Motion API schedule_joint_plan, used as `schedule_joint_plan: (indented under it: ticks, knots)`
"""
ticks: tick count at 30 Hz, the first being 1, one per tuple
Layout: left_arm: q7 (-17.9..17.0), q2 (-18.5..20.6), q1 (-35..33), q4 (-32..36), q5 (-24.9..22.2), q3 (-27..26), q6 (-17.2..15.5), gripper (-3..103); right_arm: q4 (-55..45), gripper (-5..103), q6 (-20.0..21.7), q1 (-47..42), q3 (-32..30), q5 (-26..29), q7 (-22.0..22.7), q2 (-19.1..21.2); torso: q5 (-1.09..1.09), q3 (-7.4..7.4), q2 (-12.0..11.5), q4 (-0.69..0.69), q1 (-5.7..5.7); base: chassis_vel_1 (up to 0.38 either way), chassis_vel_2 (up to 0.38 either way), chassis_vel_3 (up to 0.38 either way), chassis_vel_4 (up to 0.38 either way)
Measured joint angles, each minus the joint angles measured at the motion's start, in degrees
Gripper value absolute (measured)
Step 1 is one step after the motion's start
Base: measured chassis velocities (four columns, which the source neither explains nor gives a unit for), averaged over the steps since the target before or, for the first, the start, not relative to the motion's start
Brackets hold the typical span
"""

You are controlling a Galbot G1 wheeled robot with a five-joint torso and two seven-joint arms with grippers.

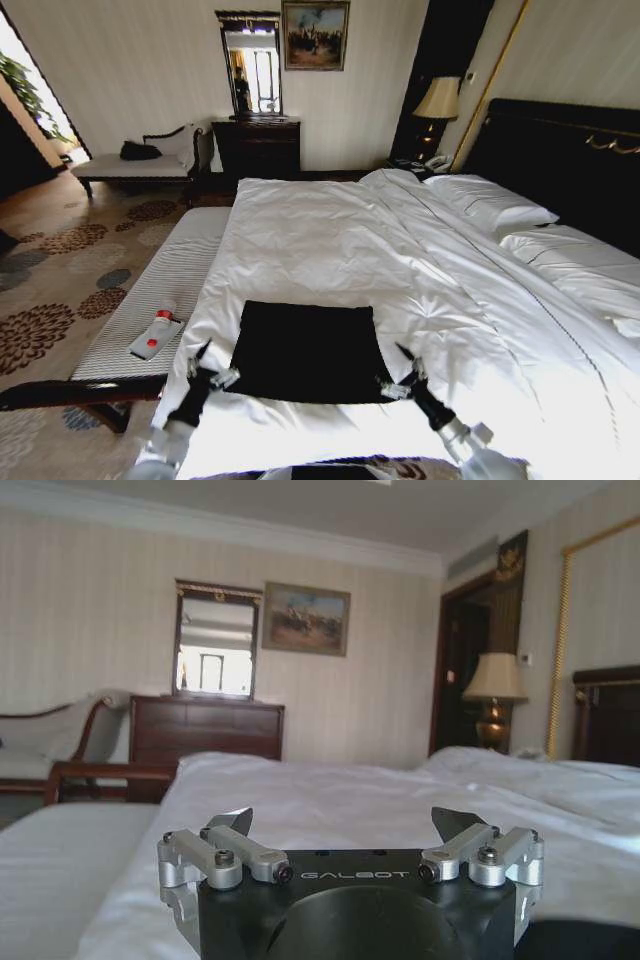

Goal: Fold the clothes on the bed.

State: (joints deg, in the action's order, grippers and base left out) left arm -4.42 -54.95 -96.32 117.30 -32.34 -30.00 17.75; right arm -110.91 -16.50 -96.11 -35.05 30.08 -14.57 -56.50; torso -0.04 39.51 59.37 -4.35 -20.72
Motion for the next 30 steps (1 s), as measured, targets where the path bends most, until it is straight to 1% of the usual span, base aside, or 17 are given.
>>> schedule_joint_plan:
  ticks: [2,3,4,6,7,9,11,12,15,16,20,21,22,23,24,27,30]
  knots:
    - [-1.46,1.56,5.10,-1.93,-2.44,1.50,-1.61,100,0.00,100,6.39,4.63,1.08,3.74,4.59,2.77,0.01,0.00,-0.01,0.03,-0.01,0.000,0.000,0.000,0.000]
    - [-1.46,1.56,5.10,-1.93,-2.44,1.50,-1.61,100,0.00,100,6.39,4.63,1.08,3.74,4.59,2.77,0.01,0.00,-0.01,0.03,-0.01,0.000,0.000,0.000,0.000]
    - [-2.21,2.63,8.16,-3.47,-4.24,2.84,-2.55,100,0.02,100,13.64,7.59,1.61,9.25,8.05,4.63,0.02,0.00,-0.01,0.03,-0.01,0.000,0.000,0.000,0.000]
    - [-3.32,4.28,12.14,-5.79,-6.23,5.29,-3.56,100,0.44,100,23.65,12.06,2.20,20.52,11.79,7.00,0.00,0.00,-0.01,0.02,0.00,0.000,0.000,0.000,0.000]
    - [-3.32,4.28,12.14,-5.79,-6.23,5.29,-3.56,100,0.44,100,23.65,12.06,2.20,20.52,11.79,7.00,0.00,0.00,-0.01,0.02,0.00,0.000,0.000,0.000,0.000]
    - [-3.88,6.21,15.98,-7.93,-8.22,7.67,-5.14,100,2.05,100,31.67,17.09,3.17,30.88,13.36,9.23,0.01,0.00,-0.01,0.01,0.00,0.000,0.000,0.000,0.000]
    - [-3.96,7.85,19.08,-9.37,-10.64,9.55,-7.19,100,4.18,100,35.27,22.07,4.72,36.77,13.56,10.73,0.01,0.01,-0.02,0.02,-0.01,0.000,0.000,0.000,0.000]
    - [-3.96,7.85,19.08,-9.37,-10.64,9.55,-7.19,100,4.18,100,35.27,22.07,4.72,36.77,13.56,10.73,0.01,0.01,-0.02,0.02,-0.01,0.000,0.000,0.000,0.000]
    - [-4.14,9.94,24.25,-11.71,-15.57,11.88,-11.88,100,6.91,100,37.29,28.73,7.12,41.26,13.76,12.30,0.01,0.00,-0.01,0.04,-0.01,0.000,0.000,0.000,0.000]
    - [-4.14,9.94,24.25,-11.71,-15.57,11.88,-11.88,100,6.91,100,37.29,28.73,7.12,41.26,13.76,12.30,0.01,0.00,-0.01,0.04,-0.01,0.000,0.000,0.000,0.000]
    - [-3.59,12.52,31.96,-16.48,-23.05,16.03,-20.38,100,8.95,100,37.76,32.19,9.20,41.64,13.96,13.28,0.00,0.00,-0.01,0.02,-0.01,0.000,0.000,0.000,0.000]
    - [-3.59,12.52,31.96,-16.48,-23.05,16.03,-20.38,100,8.95,100,37.76,32.19,9.20,41.64,13.96,13.28,0.00,0.00,-0.01,0.02,-0.01,0.000,0.000,0.000,0.000]
    - [-2.81,13.51,34.14,-17.60,-25.58,17.75,-23.75,100,9.28,100,37.76,32.27,9.38,41.39,14.00,13.37,0.01,0.00,-0.01,0.01,-0.01,0.000,0.000,0.000,0.000]
    - [-2.30,14.09,35.65,-18.33,-27.20,19.19,-25.46,100,9.48,100,37.76,32.25,9.42,41.18,14.03,13.39,0.02,0.00,-0.01,0.01,-0.01,0.000,0.000,0.000,0.000]
    - [-2.30,14.09,35.65,-18.33,-27.20,19.19,-25.46,100,9.48,100,37.76,32.25,9.42,41.18,14.03,13.39,0.02,0.00,-0.01,0.01,-0.01,0.000,0.000,0.000,0.000]
    - [-0.87,14.73,40.77,-21.57,-30.89,24.37,-28.06,100,9.83,100,37.69,31.93,9.41,40.73,14.04,13.36,0.01,-0.01,-0.01,0.01,-0.01,0.000,0.000,0.000,0.000]
    - [0.06,14.59,43.86,-23.63,-32.75,27.29,-28.73,100,9.96,100,37.60,31.69,9.35,40.40,14.05,13.34,0.01,-0.01,-0.01,0.01,-0.01,0.000,0.000,0.000,0.000]
